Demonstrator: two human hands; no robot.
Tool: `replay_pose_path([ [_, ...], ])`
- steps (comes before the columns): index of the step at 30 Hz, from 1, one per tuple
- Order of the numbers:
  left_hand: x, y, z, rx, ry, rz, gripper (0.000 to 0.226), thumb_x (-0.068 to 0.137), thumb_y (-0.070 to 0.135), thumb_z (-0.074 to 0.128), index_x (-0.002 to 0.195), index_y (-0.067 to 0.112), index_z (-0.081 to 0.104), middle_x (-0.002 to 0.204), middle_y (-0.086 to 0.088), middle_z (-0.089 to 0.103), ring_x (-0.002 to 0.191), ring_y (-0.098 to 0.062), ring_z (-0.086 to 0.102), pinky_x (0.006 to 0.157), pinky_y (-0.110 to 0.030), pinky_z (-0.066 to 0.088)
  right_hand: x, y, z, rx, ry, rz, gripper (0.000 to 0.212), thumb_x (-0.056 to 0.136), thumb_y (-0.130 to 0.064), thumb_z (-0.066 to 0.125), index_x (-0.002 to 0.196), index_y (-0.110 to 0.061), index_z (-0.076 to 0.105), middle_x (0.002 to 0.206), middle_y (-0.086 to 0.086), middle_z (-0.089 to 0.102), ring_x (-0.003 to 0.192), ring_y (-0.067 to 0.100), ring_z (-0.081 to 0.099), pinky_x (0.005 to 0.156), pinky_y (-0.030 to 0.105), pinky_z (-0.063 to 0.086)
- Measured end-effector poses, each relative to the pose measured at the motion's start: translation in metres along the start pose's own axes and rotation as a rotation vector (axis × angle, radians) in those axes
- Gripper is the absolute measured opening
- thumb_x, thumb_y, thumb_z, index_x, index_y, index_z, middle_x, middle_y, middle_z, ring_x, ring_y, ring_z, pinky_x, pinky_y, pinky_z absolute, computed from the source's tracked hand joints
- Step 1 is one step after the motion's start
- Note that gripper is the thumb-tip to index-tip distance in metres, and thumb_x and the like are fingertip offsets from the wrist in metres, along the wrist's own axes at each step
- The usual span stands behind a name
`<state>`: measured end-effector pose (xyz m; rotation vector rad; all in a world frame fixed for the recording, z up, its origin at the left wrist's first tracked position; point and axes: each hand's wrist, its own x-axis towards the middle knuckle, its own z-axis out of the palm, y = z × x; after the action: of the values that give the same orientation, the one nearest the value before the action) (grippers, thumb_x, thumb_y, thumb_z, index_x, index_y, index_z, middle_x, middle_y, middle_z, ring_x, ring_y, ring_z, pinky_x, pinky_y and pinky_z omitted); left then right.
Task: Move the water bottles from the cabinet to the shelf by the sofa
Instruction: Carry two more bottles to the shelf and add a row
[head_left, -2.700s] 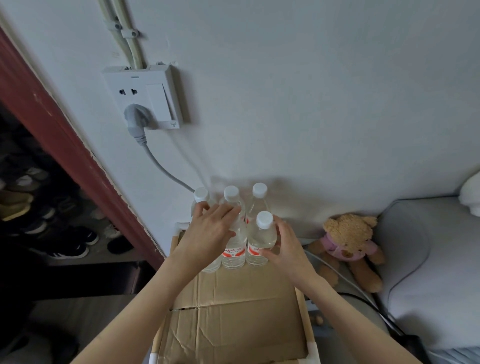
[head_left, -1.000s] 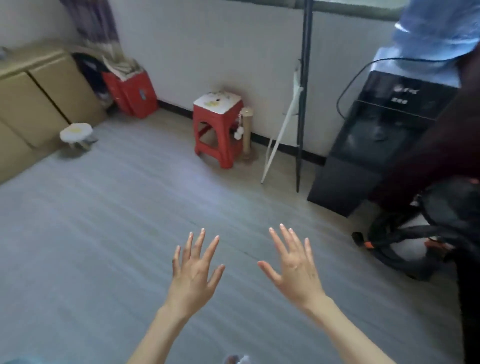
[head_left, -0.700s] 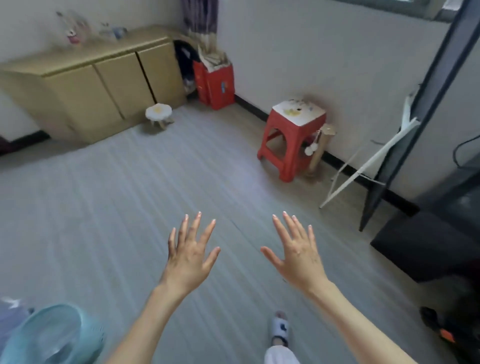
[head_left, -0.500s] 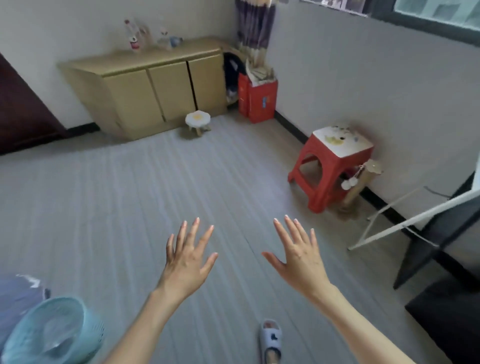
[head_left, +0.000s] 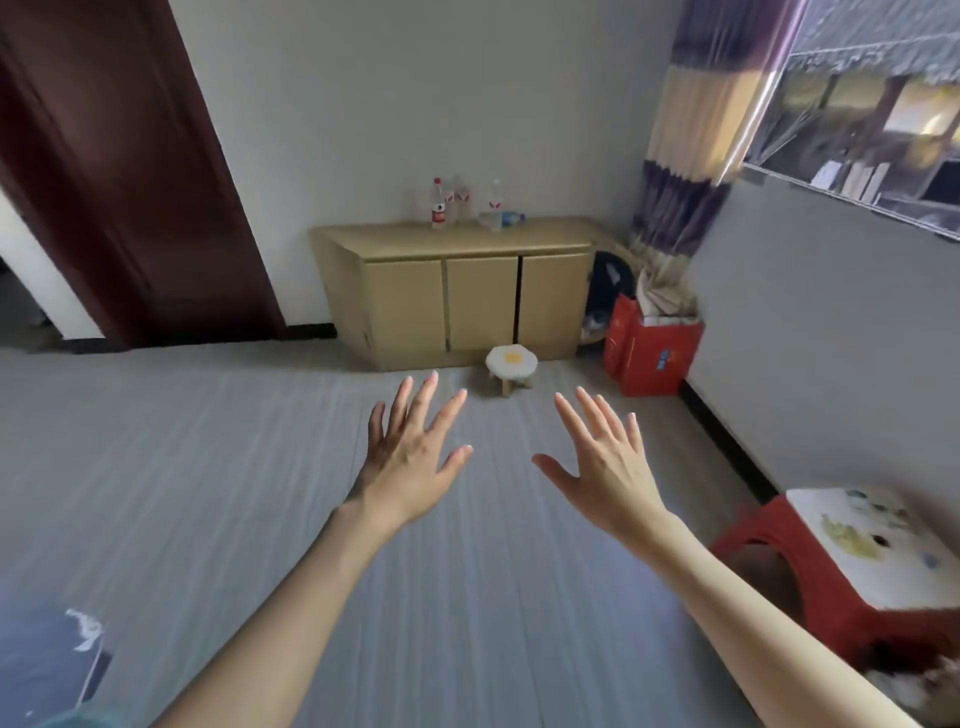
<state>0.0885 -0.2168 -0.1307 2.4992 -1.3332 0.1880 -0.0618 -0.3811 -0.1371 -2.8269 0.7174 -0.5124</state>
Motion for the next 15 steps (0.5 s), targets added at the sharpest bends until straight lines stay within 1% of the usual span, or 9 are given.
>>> replay_pose_path([
  [2,0.062,-0.02,-0.004,0.022,0.085,0.02,0.058,0.092,0.046,0.032,0.144,0.031,0.01,0.155,-0.003,-0.004,0.141,-0.023,-0.01,0.112,-0.046,-0.001,0.067,0.005,-0.003,0.004,0.06,-0.044,0.07,0.087,-0.053,0.045,0.144,-0.024,0.017,0.154,0.006,0.015,0.143,0.026,0.009,0.114,0.051,0.004],
  [4,0.122,-0.042,-0.007,0.014,0.138,0.032,0.06,0.089,0.049,0.031,0.143,0.029,0.015,0.155,-0.004,0.001,0.142,-0.025,-0.005,0.112,-0.046,0.002,0.131,0.011,-0.006,-0.013,0.1,-0.067,0.07,0.088,-0.052,0.045,0.145,-0.025,0.015,0.155,0.005,0.014,0.143,0.024,0.008,0.114,0.049,0.004],
  [6,0.181,-0.063,-0.009,-0.017,0.137,0.011,0.061,0.089,0.051,0.03,0.143,0.029,0.016,0.155,-0.005,0.002,0.142,-0.026,-0.004,0.112,-0.047,0.005,0.193,0.016,-0.009,-0.008,0.135,-0.065,0.071,0.087,-0.053,0.045,0.145,-0.026,0.014,0.155,0.004,0.012,0.143,0.023,0.006,0.114,0.048,0.003],
  [8,0.234,-0.08,-0.01,-0.053,0.11,-0.026,0.059,0.091,0.046,0.037,0.143,0.031,0.013,0.155,-0.003,-0.003,0.142,-0.024,-0.007,0.112,-0.047,0.003,0.247,0.02,-0.011,-0.002,0.169,-0.069,0.072,0.087,-0.053,0.046,0.145,-0.026,0.014,0.155,0.004,0.012,0.143,0.022,0.006,0.114,0.047,0.003],
  [10,0.285,-0.093,-0.014,-0.064,0.124,-0.027,0.06,0.091,0.046,0.038,0.143,0.032,0.011,0.155,-0.001,-0.005,0.141,-0.022,-0.008,0.113,-0.046,0.002,0.296,0.027,-0.013,0.003,0.203,-0.067,0.072,0.087,-0.054,0.046,0.145,-0.026,0.013,0.155,0.004,0.012,0.143,0.022,0.005,0.114,0.047,0.002],
  [13,0.352,-0.103,-0.015,-0.077,0.168,0.012,0.061,0.088,0.051,0.03,0.143,0.034,0.012,0.155,0.001,-0.004,0.141,-0.02,-0.009,0.113,-0.044,0.0,0.362,0.039,-0.011,-0.009,0.216,-0.073,0.072,0.087,-0.053,0.045,0.145,-0.025,0.012,0.155,0.004,0.011,0.143,0.022,0.005,0.115,0.047,0.002],
  [15,0.391,-0.113,-0.009,-0.06,0.198,0.022,0.066,0.082,0.058,0.021,0.143,0.034,0.013,0.155,0.001,-0.002,0.142,-0.02,-0.007,0.113,-0.043,0.0,0.405,0.05,-0.003,-0.004,0.229,-0.07,0.072,0.087,-0.053,0.045,0.145,-0.025,0.014,0.155,0.005,0.013,0.143,0.023,0.006,0.115,0.047,0.003],
])
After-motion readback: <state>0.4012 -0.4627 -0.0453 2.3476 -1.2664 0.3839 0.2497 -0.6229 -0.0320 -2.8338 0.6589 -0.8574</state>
